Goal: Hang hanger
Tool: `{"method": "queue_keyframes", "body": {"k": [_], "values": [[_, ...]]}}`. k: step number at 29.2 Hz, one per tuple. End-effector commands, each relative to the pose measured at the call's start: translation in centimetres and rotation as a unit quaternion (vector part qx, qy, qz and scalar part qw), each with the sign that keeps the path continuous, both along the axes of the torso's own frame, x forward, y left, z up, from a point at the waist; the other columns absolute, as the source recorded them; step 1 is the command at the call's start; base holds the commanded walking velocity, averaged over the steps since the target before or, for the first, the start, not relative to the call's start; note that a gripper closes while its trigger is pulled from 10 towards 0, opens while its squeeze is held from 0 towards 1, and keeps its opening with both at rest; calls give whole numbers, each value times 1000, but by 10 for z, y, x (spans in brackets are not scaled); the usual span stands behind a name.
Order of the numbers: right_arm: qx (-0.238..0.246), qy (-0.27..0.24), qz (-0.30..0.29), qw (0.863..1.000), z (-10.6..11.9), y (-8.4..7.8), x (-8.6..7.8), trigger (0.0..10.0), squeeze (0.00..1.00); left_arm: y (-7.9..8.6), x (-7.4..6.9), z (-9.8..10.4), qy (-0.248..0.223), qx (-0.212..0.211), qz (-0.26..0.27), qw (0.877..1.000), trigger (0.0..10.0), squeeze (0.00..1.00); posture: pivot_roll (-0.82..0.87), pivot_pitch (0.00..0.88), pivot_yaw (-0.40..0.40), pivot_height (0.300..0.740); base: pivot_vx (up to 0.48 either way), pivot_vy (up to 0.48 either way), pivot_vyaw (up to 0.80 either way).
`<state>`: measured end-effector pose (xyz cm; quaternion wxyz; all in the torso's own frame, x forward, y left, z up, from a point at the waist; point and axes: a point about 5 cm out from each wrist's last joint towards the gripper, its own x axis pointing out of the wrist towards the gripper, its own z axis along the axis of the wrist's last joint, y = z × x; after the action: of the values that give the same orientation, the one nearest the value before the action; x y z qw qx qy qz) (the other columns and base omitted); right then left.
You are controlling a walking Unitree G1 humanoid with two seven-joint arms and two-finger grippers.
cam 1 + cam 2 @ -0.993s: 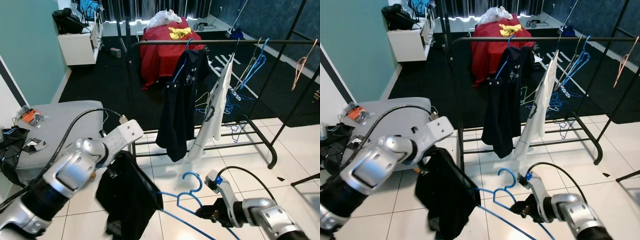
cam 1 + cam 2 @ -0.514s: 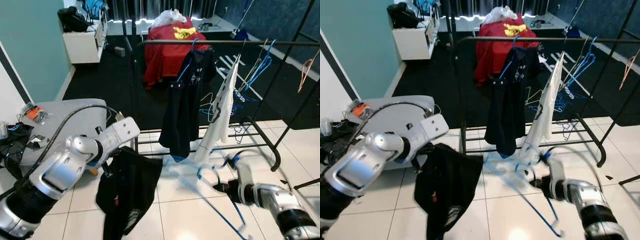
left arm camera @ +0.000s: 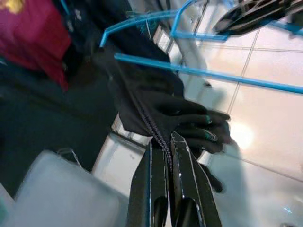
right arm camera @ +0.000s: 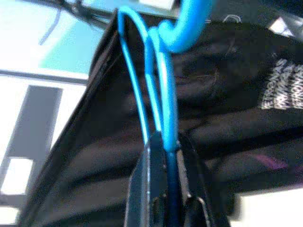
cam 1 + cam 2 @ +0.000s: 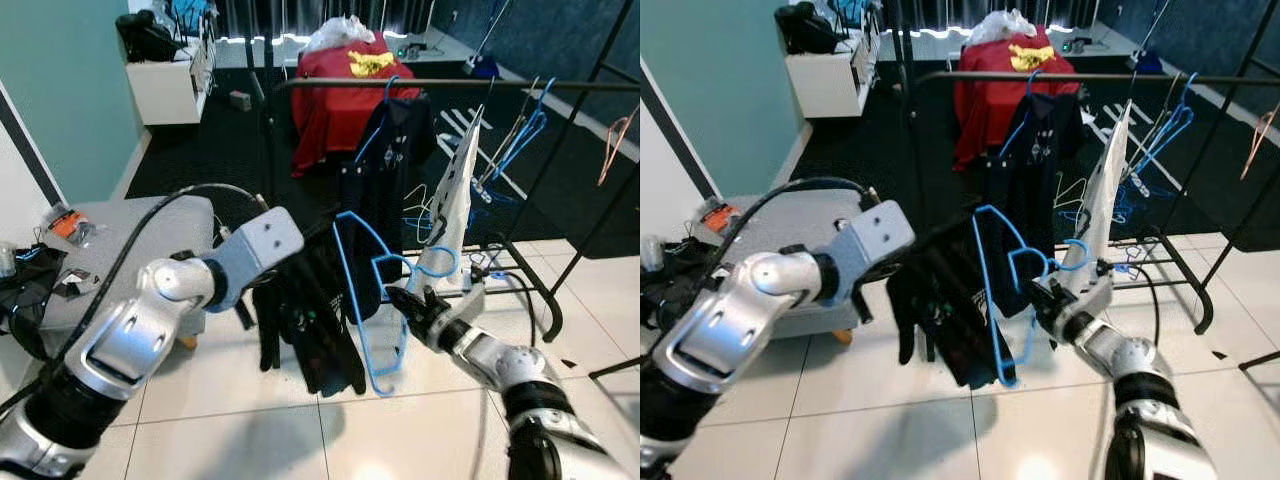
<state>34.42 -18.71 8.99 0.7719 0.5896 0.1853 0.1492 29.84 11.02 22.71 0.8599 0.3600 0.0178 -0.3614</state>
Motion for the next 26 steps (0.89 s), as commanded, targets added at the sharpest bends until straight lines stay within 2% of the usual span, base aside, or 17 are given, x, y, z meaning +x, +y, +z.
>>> {"method": "queue_keyframes", "body": {"k": [1,4,8,9,10,11,12,13,14,15,17,19,20,21,23,25,26], "values": [[16,5,-36,999,2,-10,2,10000,0,-5,-5,1,-12,2,-19,1000,10000,0,27,46,-18,740,0,0,0],[84,-2,-63,994,17,-1,12,10000,0,-8,-8,-5,-20,7,-25,999,10000,0,25,48,-14,740,0,0,0],[91,-4,-69,993,23,3,16,10000,0,-8,-9,-8,-28,12,-23,999,10000,0,26,49,-15,740,0,0,0],[-164,-47,15,985,22,7,11,10000,0,-10,-8,-7,-48,9,-21,999,10000,0,23,48,-12,740,0,0,0],[-164,-47,15,985,22,7,11,10000,0,-10,-8,-7,-48,9,-21,999,10000,0,23,48,-12,740,0,0,0],[-337,-90,100,932,20,19,6,10000,0,-11,-7,-6,-62,6,-20,998,10000,0,22,48,-11,740,0,0,0],[-337,-90,100,932,20,19,6,10000,0,-11,-7,-6,-62,6,-20,998,10000,0,22,48,-11,740,0,0,0],[-502,-132,189,834,13,25,-2,10000,0,-11,-6,-3,-79,3,-20,997,10000,0,22,48,-11,740,0,0,0],[-585,-156,248,756,6,25,-9,10000,0,-11,-4,-1,-89,2,-18,996,10000,0,22,46,-13,740,0,0,0],[-585,-156,248,756,6,25,-9,10000,0,-11,-4,-1,-89,2,-18,996,10000,0,22,46,-13,740,0,0,0],[-640,-161,277,698,3,14,-12,10000,0,-8,-2,1,-97,9,-14,995,10000,0,23,44,-13,740,0,0,0],[-640,-161,277,698,3,14,-12,10000,0,-8,-2,1,-97,9,-14,995,10000,0,23,44,-13,740,0,0,0],[-668,-160,297,663,3,3,-14,10000,0,-4,0,2,-99,14,-11,995,10000,0,22,41,-13,740,0,0,0],[-668,-160,297,663,3,3,-14,10000,0,-4,0,2,-99,14,-11,995,10000,0,22,41,-13,740,0,0,0],[-696,-188,351,598,6,-18,-23,10000,0,2,3,3,-102,23,-8,994,10000,0,15,36,-8,740,0,0,0],[-696,-188,351,598,6,-18,-23,10000,0,2,3,3,-102,23,-8,994,10000,0,15,36,-8,740,0,0,0],[-688,-226,381,575,10,-19,-29,10000,0,3,4,4,-104,23,-11,994,10000,0,12,32,-5,740,0,0,0]]}}
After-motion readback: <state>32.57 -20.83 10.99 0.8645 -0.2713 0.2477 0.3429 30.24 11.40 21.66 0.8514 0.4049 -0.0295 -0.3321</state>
